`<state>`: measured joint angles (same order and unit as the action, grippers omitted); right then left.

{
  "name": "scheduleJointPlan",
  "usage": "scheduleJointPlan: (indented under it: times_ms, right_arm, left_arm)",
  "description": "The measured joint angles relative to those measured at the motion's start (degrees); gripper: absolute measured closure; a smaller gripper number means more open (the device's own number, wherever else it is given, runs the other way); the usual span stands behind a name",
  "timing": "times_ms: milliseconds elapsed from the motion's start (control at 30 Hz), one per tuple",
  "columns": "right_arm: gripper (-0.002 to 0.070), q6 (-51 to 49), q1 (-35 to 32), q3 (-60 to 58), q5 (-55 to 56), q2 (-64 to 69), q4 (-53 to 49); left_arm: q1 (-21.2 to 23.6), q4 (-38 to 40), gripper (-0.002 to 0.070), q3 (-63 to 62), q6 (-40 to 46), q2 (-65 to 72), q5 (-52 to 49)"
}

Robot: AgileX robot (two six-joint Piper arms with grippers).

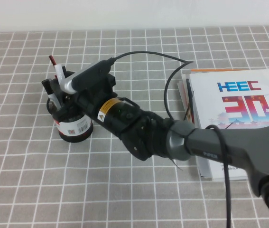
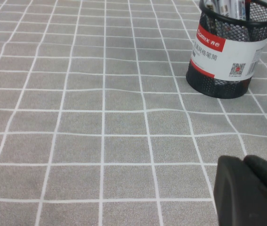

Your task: Put the pen into the pen holder

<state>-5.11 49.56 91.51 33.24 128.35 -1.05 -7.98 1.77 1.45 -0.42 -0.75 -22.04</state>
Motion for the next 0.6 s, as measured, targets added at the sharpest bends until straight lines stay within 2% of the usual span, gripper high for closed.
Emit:
scheduleJointPlan:
  times_ms: [67,167,233,333,600]
  right_arm:
    - [0.0417,0.0,-0.1,-0.8,-0.6,-1.1,0.0]
    - [0.0576,-1.3,-0.1,-4.5,-0.4,-5.1,-0.1]
    - [0.0640,-3.5,-0.2,-9.4,1.3,-9.4,-0.5]
    - [0.0674,-4.9,-0.3,-19.5,5.1,-16.8,-0.6]
    - [0.0688,-2.0,-0.9,-44.6,5.0,-41.8,-2.8]
  left_arm:
    - [0.0,0.0,0.0680,0.0,0.0,0.0,0.0]
    - [0.0,0.0,0.0680,0.0,0.0,0.0,0.0]
    - [0.0,0.0,0.0680,0.0,0.0,0.0,0.0]
    - [0.0,0.0,0.0680,0.0,0.0,0.0,0.0]
    - [0.0,0.0,0.0680,0.0,0.0,0.0,0.0]
